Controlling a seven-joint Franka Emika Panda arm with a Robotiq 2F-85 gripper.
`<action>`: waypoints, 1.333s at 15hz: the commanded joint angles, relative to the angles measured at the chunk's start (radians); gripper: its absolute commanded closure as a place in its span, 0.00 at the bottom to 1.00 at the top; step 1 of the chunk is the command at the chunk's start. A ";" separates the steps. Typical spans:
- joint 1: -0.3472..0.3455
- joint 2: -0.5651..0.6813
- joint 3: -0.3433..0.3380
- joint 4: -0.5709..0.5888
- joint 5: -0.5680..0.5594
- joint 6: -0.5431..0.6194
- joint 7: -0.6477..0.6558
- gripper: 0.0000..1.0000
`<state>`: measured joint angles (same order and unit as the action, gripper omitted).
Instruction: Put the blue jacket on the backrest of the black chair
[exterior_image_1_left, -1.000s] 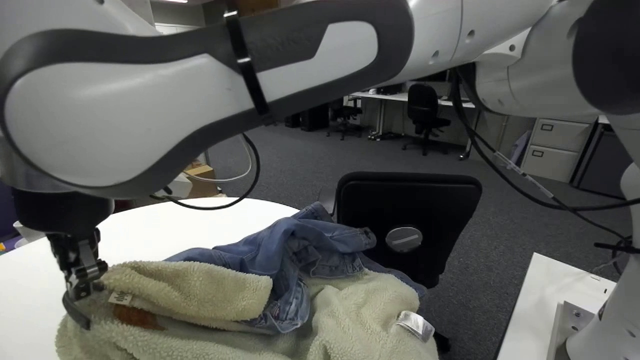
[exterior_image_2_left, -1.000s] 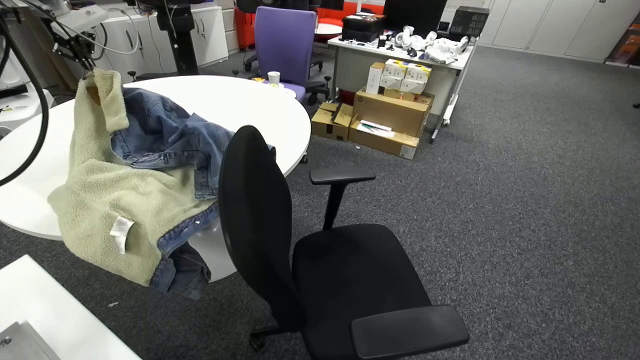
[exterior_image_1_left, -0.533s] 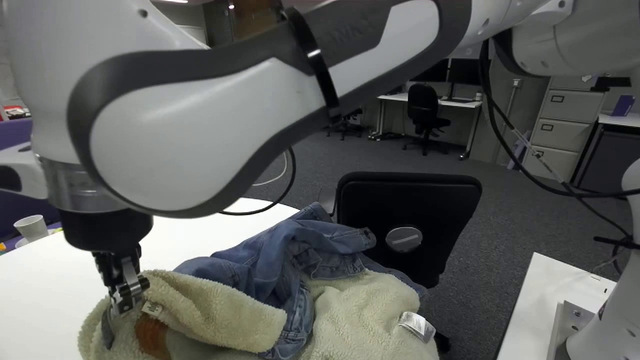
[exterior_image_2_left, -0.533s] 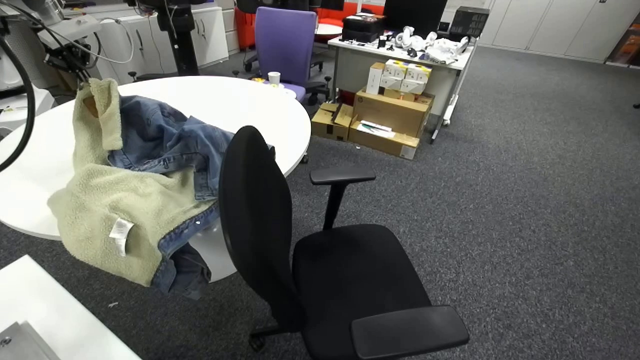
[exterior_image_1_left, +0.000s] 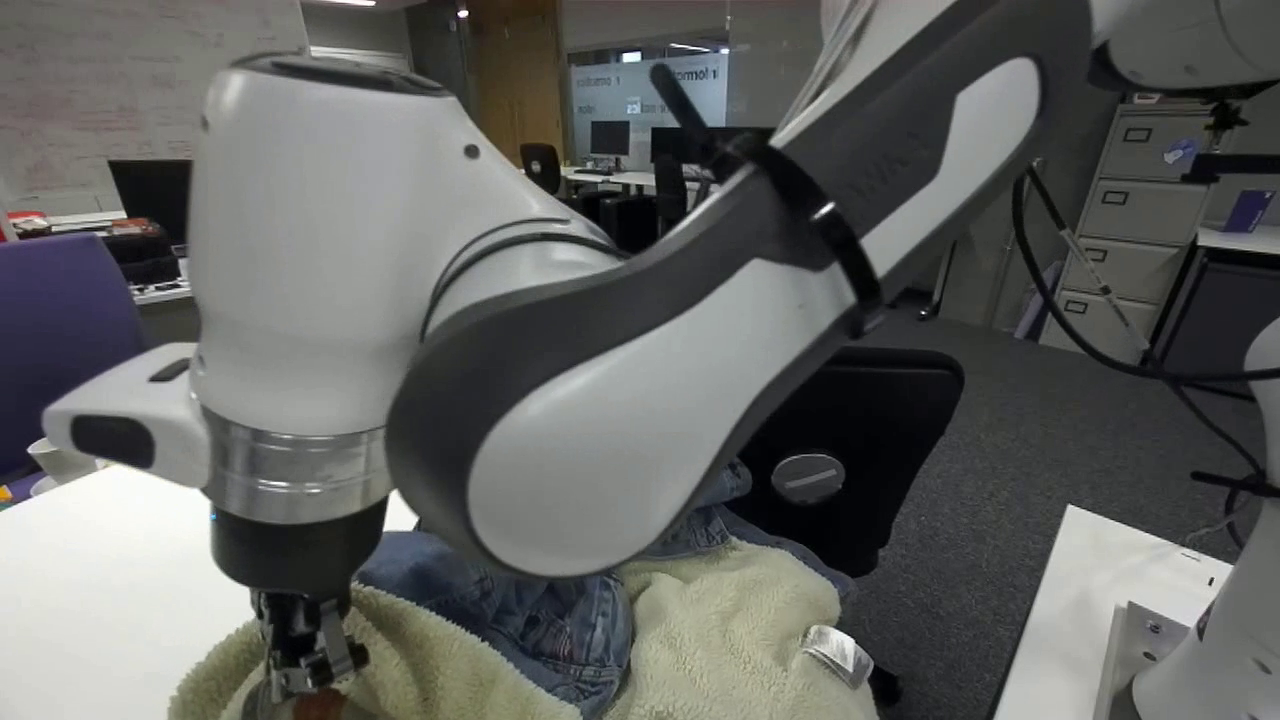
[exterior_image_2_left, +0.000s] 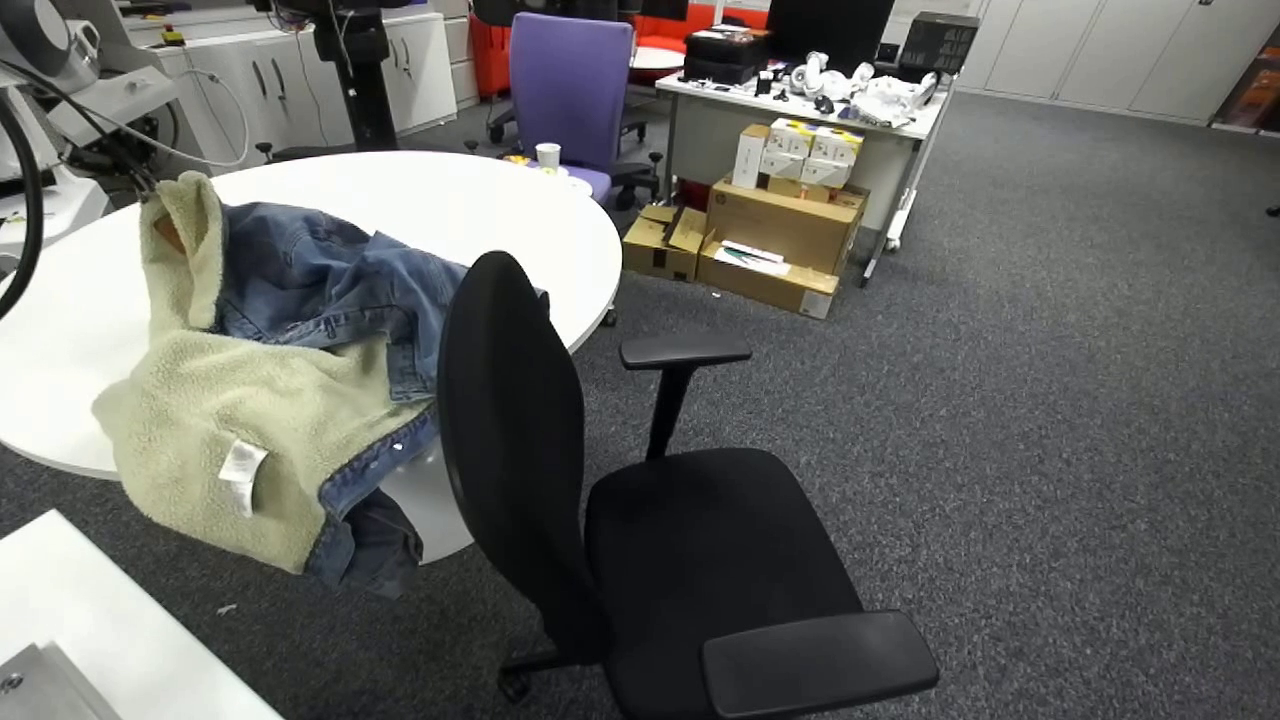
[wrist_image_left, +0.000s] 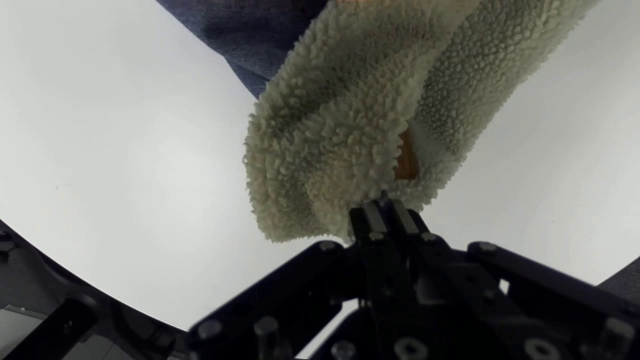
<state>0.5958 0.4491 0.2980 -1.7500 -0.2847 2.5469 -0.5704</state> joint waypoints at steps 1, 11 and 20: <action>-0.043 -0.156 0.034 -0.234 -0.031 0.112 0.086 0.98; -0.160 -0.459 0.084 -0.635 0.069 0.212 0.208 0.98; -0.160 -0.654 0.020 -0.478 0.259 -0.445 -0.160 0.98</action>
<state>0.4604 -0.1359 0.3412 -2.2800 -0.0428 2.2753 -0.6414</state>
